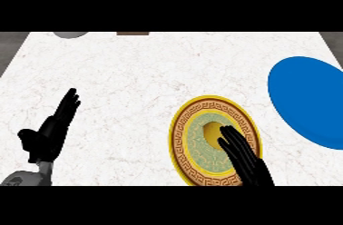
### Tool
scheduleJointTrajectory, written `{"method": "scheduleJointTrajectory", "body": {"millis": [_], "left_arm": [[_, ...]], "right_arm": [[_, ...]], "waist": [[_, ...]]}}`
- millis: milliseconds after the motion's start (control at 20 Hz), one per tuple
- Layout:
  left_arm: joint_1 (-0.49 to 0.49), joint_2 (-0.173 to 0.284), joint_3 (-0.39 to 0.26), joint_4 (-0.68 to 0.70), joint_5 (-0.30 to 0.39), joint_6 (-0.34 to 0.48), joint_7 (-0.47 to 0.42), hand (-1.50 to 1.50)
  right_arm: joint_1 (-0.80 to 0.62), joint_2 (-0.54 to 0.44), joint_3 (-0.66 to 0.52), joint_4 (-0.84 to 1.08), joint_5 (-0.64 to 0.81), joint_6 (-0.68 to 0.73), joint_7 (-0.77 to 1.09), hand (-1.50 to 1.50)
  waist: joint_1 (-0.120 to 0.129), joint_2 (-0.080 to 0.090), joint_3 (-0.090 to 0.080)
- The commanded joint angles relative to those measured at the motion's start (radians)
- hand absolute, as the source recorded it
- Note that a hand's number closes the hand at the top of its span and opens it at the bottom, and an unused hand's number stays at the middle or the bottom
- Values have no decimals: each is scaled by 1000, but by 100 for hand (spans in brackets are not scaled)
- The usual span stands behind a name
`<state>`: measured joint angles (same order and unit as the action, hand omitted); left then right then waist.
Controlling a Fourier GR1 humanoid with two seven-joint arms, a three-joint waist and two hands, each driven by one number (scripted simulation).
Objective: Pick the lemon from the plate and place it in the plate
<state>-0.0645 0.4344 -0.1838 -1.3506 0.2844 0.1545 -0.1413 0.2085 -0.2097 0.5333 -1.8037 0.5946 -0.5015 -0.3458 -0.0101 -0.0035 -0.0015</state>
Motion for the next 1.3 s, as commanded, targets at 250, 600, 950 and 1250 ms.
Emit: {"method": "scheduleJointTrajectory", "body": {"millis": [250,600,950,1250], "left_arm": [[14,-3,19,-18,-8,-6,-11,0],[22,-37,34,27,-39,-42,-50,0],[-7,-67,34,-17,-83,-33,41,0],[-14,-49,110,91,-83,-133,-57,0]], "right_arm": [[53,-142,0,-174,342,255,451,-150],[13,-77,30,-205,414,435,646,-150],[-29,-88,-14,-274,462,606,775,-150],[-180,54,-7,38,514,544,741,-150]], "waist": [[5,0,-2],[11,3,1],[8,2,1],[12,5,1]]}}
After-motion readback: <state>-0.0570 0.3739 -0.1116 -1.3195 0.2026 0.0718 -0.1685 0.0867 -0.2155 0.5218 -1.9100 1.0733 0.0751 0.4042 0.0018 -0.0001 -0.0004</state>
